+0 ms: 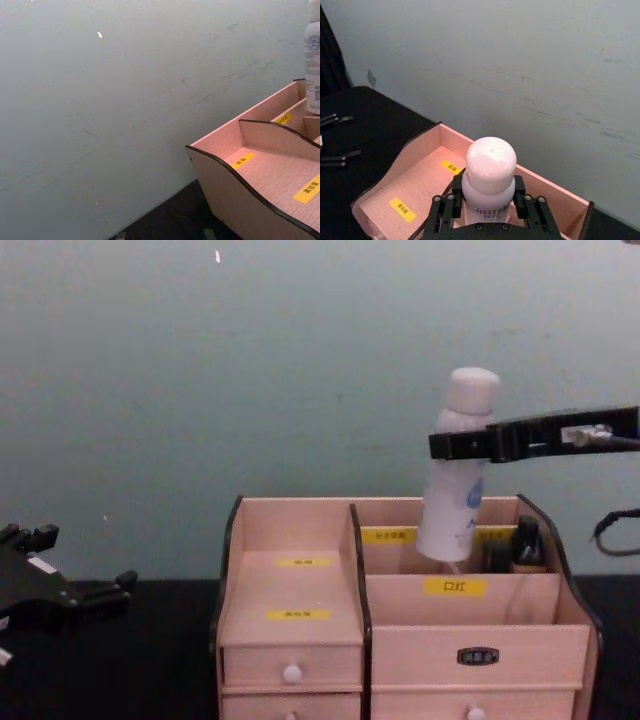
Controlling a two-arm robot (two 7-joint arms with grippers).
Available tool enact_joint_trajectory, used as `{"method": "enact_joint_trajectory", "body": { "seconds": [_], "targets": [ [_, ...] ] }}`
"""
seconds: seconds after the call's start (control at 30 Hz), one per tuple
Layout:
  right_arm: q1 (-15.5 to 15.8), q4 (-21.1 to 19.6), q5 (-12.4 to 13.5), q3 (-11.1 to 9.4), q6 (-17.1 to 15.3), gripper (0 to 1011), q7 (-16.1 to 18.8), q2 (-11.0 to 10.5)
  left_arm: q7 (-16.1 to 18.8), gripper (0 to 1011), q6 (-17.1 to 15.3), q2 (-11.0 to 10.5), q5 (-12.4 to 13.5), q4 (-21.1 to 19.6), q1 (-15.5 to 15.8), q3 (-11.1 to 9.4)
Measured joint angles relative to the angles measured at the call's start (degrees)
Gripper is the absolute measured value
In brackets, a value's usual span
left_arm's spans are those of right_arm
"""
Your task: Pick up the facial cleanser and watermelon frost from the table and place them into the tiered storage box.
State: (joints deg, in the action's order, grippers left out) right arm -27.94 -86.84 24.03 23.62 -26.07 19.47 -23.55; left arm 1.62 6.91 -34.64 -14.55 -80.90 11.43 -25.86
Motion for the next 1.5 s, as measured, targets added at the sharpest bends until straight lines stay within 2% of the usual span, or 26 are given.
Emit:
{"method": "enact_joint_trajectory", "body": {
  "seconds": [0.6,1.5],
  "targets": [
    [-2.4,3.79,-1.19,1.42,0.0,597,0.24,1.98,0.0,1001,0.0,0.0,0.0,0.0,0.0,0.0],
    [-3.07,6.46,-2.98,2.01,0.87,597,0.62,3.51,0.0,1001,0.0,0.0,0.0,0.0,0.0,0.0]
  ]
}}
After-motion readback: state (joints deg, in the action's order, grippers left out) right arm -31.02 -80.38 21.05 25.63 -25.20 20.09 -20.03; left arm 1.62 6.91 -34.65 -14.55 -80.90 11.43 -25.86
